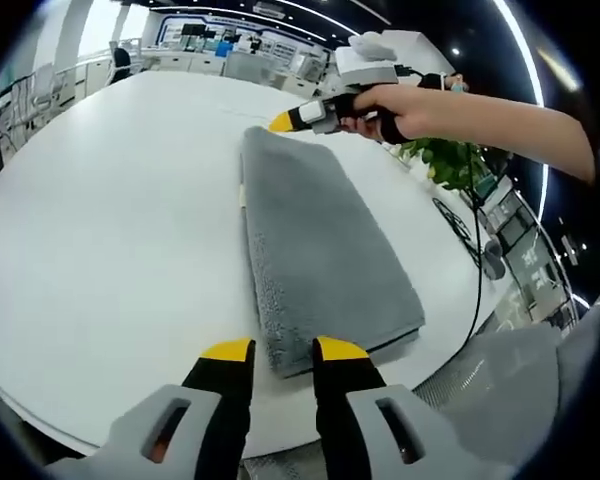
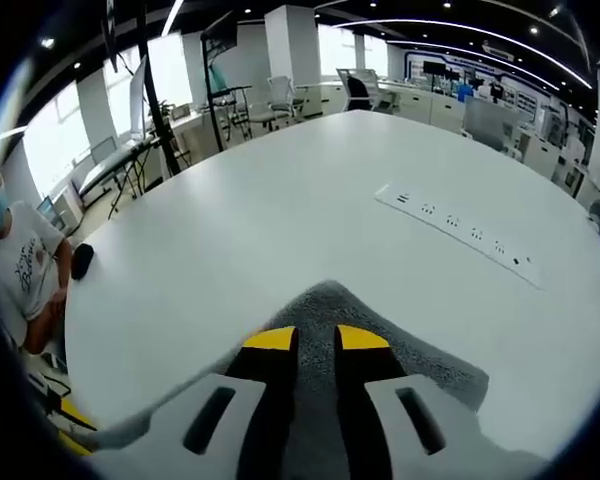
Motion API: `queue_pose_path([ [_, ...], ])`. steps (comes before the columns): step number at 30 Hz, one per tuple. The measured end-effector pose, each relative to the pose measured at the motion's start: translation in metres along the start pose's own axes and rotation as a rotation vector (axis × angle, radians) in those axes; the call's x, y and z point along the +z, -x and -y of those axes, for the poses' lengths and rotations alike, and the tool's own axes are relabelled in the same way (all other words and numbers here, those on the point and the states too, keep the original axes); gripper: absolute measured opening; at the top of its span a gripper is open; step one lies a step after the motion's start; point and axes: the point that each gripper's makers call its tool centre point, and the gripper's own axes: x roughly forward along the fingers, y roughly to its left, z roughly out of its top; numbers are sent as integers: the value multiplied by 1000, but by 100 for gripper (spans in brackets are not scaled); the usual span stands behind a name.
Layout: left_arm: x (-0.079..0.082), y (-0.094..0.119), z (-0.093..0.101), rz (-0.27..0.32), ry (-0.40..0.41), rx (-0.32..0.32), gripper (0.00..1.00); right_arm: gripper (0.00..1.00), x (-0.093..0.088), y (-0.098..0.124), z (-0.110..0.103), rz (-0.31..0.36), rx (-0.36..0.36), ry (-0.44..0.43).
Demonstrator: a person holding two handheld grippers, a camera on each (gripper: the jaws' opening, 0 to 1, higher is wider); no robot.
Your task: Fold the towel on the table until its edges align and the towel forms a compact rectangular stack.
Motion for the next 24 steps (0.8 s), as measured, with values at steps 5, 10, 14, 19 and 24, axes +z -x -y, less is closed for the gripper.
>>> queue_pose_path([
  [5, 11, -2, 1, 53, -32, -23, 29, 18, 1, 16, 12, 11, -47, 39],
  [10, 26, -4, -1, 82, -78, -25, 31, 22, 3, 25, 22, 25, -55, 20],
  [14, 44, -7, -3, 114, -93, -35, 33, 26, 4, 37, 26, 62, -66, -43],
  [19, 62, -13, -11, 127, -112, -40, 36, 29, -9, 45, 34, 55, -67, -50],
  [24, 80, -18, -12, 129, -141, -42, 39, 29, -16, 66, 36, 94, -70, -98],
])
